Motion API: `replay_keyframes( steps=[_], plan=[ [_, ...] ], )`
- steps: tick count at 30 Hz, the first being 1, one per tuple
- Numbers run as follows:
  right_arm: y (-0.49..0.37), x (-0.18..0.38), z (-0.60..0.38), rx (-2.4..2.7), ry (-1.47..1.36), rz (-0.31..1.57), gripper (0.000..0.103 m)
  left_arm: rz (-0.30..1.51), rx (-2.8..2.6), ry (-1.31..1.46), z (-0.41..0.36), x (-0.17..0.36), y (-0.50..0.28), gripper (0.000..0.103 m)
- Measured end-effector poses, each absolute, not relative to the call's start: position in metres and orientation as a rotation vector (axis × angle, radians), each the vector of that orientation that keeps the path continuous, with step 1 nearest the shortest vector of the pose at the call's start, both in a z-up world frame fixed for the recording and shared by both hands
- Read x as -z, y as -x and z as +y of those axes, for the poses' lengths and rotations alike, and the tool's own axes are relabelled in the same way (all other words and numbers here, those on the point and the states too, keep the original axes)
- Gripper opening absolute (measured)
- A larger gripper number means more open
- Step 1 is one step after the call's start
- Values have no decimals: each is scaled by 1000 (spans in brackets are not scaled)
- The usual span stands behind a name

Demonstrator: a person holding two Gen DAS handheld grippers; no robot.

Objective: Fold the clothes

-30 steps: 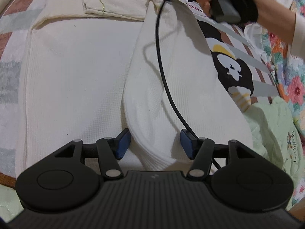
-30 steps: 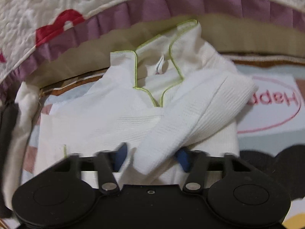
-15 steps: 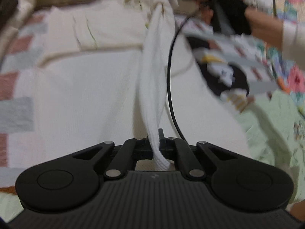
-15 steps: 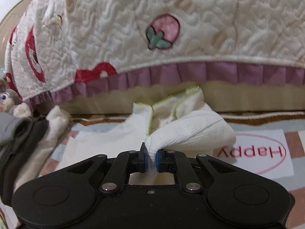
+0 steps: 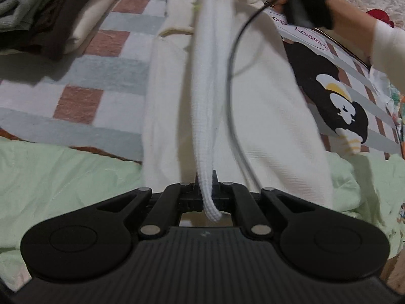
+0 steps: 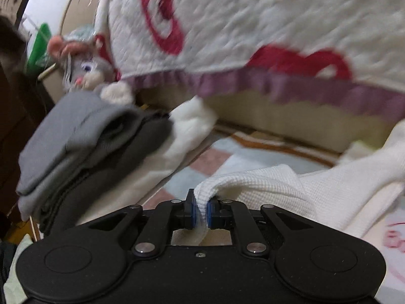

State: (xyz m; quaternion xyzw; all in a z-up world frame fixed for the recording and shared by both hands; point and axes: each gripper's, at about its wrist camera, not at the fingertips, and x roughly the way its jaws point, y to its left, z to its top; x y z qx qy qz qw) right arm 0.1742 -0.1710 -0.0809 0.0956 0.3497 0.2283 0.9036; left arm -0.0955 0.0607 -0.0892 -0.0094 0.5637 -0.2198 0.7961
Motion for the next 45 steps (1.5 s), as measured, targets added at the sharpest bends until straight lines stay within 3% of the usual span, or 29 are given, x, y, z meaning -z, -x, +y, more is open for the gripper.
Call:
replay_keyframes(
  steps=[4,7,9,14,18,27,32,35,39,45],
  plan=[
    [-189,105,-139,-465,-153,795,15,1286,433,-9,62,104,87,11],
    [-186,108,-147,-459,-246,817,28,1322,450,22,64,109,81,24],
    [-175,101,-167,-494,-378,783,48,1316,458,47,67,106,81,43],
    [-121,80,-239,-494,-704,527,50,1212,423,-49,70,84,81,49],
    [-98,79,-275,-463,-711,519,52,1116,384,-98,77,64,77,60],
    [-81,100,-295,-211,-352,682,52,995,367,46,50,91,-14,60],
    [-71,110,-302,-237,-296,752,52,851,388,-216,-16,107,-60,60],
    [-64,115,-304,-274,-261,802,52,789,544,-176,-38,110,-80,60],
    [-62,120,-311,-313,-241,835,54,842,675,-27,-65,121,-125,59],
    [-84,128,-313,-329,-236,862,55,878,577,-26,-95,138,-185,54]
  ],
)
